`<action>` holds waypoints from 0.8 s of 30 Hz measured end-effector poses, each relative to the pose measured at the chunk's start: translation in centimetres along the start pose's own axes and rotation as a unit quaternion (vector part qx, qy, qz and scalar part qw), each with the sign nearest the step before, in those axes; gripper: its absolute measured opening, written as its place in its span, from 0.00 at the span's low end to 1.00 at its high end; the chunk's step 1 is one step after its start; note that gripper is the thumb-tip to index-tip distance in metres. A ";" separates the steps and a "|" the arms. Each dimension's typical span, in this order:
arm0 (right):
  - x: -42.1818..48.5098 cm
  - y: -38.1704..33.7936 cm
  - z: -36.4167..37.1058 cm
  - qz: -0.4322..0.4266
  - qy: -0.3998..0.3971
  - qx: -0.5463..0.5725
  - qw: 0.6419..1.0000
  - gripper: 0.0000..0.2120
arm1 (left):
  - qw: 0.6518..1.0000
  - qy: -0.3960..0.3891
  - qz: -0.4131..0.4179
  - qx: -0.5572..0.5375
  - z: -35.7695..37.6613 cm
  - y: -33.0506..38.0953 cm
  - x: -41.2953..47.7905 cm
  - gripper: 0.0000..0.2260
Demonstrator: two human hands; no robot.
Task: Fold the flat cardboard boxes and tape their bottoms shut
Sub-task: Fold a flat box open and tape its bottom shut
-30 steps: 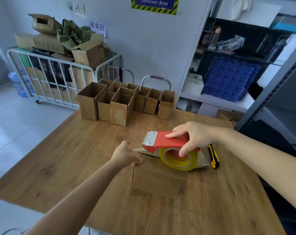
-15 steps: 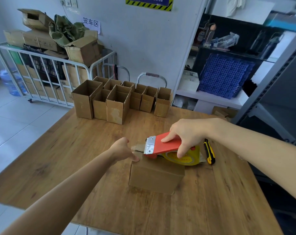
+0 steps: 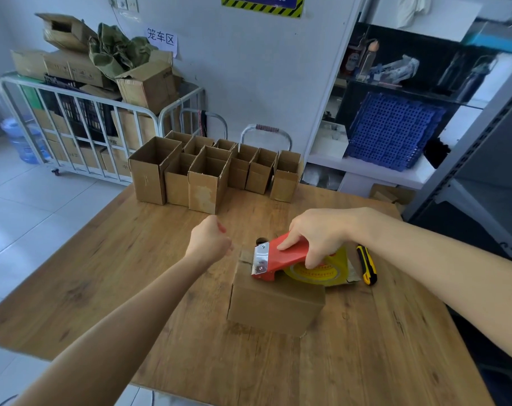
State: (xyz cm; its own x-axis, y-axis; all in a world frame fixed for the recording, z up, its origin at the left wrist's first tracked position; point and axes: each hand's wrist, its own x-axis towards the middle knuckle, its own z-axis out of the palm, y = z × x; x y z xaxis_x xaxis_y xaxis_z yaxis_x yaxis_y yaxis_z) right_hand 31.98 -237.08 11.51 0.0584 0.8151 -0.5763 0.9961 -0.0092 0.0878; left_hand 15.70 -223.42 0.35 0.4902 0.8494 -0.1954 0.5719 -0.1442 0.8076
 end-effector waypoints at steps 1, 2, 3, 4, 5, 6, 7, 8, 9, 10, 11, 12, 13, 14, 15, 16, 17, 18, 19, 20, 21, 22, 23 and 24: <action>0.0 0.1 0.1 0.001 0.001 0.000 1.000 0.32 | 1.000 -0.005 0.003 0.015 0.0 0.2 0.2 0.12; 0.0 0.1 0.2 0.003 0.001 0.000 1.000 0.32 | 1.000 -0.013 0.000 0.027 0.0 0.4 0.4 0.12; -0.1 0.1 0.3 0.004 0.001 0.001 1.000 0.32 | 0.999 -0.020 -0.006 0.036 -0.1 0.4 0.5 0.11; -0.2 0.2 0.3 0.003 0.003 0.004 1.000 0.32 | 0.999 -0.025 -0.014 0.039 -0.2 0.3 0.5 0.11; -0.4 0.3 0.4 0.001 0.007 0.011 1.000 0.32 | 0.999 -0.027 -0.019 0.038 -0.4 0.1 0.6 0.10; -0.6 0.5 0.4 0.000 0.011 0.021 1.000 0.32 | 0.999 -0.023 -0.022 0.031 -0.7 -0.1 0.6 0.10; -1.0 0.8 0.5 -0.002 0.016 0.037 0.999 0.32 | 0.999 -0.018 -0.024 0.016 -1.0 -0.3 0.6 0.10; -1.4 1.2 0.6 -0.002 0.021 0.057 0.998 0.32 | 1.000 -0.013 -0.025 -0.004 -1.4 -0.4 0.6 0.10; -1.7 1.5 0.8 -0.002 0.026 0.074 0.997 0.33 | 0.999 -0.012 -0.025 -0.020 -1.6 -0.5 0.5 0.10; -1.9 1.7 0.9 -0.001 0.028 0.083 0.996 0.32 | 0.999 -0.012 -0.022 -0.026 -1.7 -0.6 0.3 0.10; -2.0 1.8 1.0 -0.001 0.029 0.084 0.996 0.32 | 0.999 -0.014 -0.021 -0.028 -1.8 -0.8 0.1 0.10; -2.0 1.7 1.0 -0.001 0.030 0.079 0.996 0.32 | 0.999 -0.016 -0.022 -0.031 -1.7 -1.0 0.0 0.09; -1.9 1.6 1.0 -0.003 0.030 0.075 0.997 0.32 | 0.999 -0.018 -0.026 -0.039 -1.6 -1.3 -0.3 0.09; -1.7 1.4 1.1 -0.004 0.031 0.072 0.997 0.32 | 0.998 -0.021 -0.030 -0.049 -1.5 -1.6 -0.4 0.09; -1.6 1.4 1.0 -0.006 0.032 0.072 0.997 0.32 | 0.998 -0.020 -0.032 -0.058 -1.4 -2.0 -0.5 0.09; -1.6 1.3 1.0 -0.007 0.033 0.072 0.997 0.32 | 0.997 -0.015 -0.028 -0.065 -1.5 -2.3 -0.7 0.09; -1.6 1.3 1.0 -0.008 0.033 0.072 0.997 0.32 | 0.997 -0.003 -0.016 -0.069 -1.5 -2.6 -1.0 0.09; -1.7 1.3 1.0 -0.006 0.032 0.073 0.997 0.32 | 0.997 0.015 0.005 -0.069 -1.5 -2.8 -1.3 0.08; -1.7 1.4 1.0 -0.003 0.032 0.077 0.997 0.32 | 0.997 0.033 0.031 -0.065 -1.5 -2.9 -1.7 0.08; -1.9 1.5 1.0 0.001 0.033 0.083 0.996 0.32 | 0.995 0.048 0.055 -0.060 -1.5 -2.9 -2.0 0.07; -2.0 1.6 1.1 0.005 0.035 0.089 0.995 0.32 | 0.994 0.057 0.071 -0.057 -1.5 -2.9 -2.2 0.07; -2.1 1.6 1.1 0.008 0.037 0.092 0.995 0.32 | 0.994 0.059 0.074 -0.056 -1.4 -3.0 -2.3 0.07; -2.1 1.6 1.1 0.009 0.039 0.091 0.995 0.32 | 0.994 0.057 0.068 -0.058 -1.4 -3.1 -2.2 0.07; -2.1 1.5 1.1 0.009 0.041 0.089 0.995 0.32 | 0.995 0.056 0.057 -0.061 -1.5 -3.3 -1.9 0.07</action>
State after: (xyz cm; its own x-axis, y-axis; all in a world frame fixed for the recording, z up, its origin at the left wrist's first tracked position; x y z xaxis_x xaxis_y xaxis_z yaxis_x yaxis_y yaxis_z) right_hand 33.45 -239.48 11.98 0.0785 0.8580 -0.5076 0.9913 -0.1213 -0.0518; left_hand 11.90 -223.78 -1.12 0.4674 0.8831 -0.0414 0.4288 -0.1855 0.8841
